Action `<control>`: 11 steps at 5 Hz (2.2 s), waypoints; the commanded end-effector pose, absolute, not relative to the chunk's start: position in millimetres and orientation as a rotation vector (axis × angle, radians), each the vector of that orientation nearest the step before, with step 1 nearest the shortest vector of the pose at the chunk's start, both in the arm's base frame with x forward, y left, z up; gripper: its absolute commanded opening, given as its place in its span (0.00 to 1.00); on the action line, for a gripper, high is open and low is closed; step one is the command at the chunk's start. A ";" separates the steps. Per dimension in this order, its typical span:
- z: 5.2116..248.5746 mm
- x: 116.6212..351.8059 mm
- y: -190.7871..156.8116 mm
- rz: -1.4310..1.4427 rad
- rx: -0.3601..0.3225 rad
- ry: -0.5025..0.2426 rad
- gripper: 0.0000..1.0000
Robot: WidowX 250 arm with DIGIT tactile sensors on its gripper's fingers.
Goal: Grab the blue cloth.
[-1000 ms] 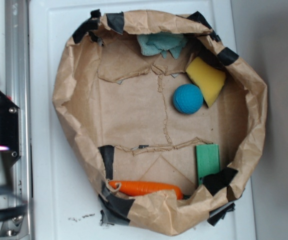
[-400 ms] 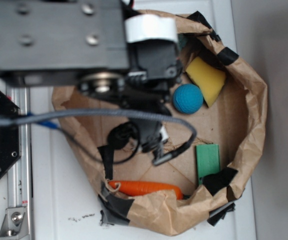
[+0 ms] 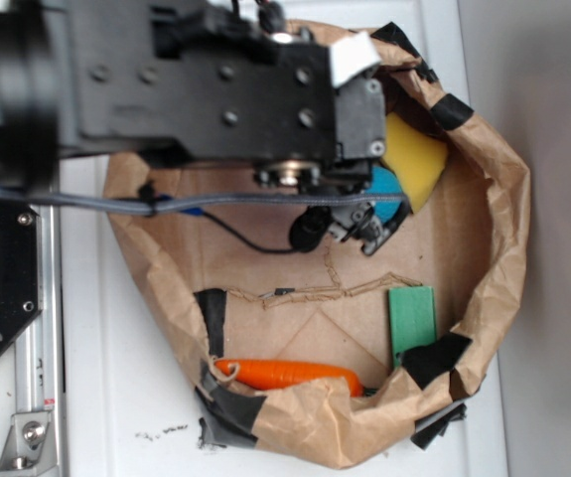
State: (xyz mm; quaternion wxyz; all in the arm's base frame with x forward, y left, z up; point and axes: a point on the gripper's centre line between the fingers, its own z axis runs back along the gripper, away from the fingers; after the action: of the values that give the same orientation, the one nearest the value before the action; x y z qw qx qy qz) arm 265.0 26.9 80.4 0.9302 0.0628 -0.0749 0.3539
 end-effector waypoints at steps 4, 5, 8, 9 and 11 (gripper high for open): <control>74.9 274.7 81.2 0.992 0.283 -0.342 1.00; 73.9 276.7 88.5 0.995 0.284 -0.341 1.00; 50.5 259.4 92.0 0.961 0.340 -0.286 1.00; 42.8 260.8 98.0 0.977 0.354 -0.267 1.00; 25.2 266.8 105.4 0.967 0.357 -0.268 0.00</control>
State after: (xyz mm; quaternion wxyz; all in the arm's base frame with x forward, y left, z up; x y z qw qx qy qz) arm 274.7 92.8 22.2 0.8662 0.1725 -0.1266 0.4516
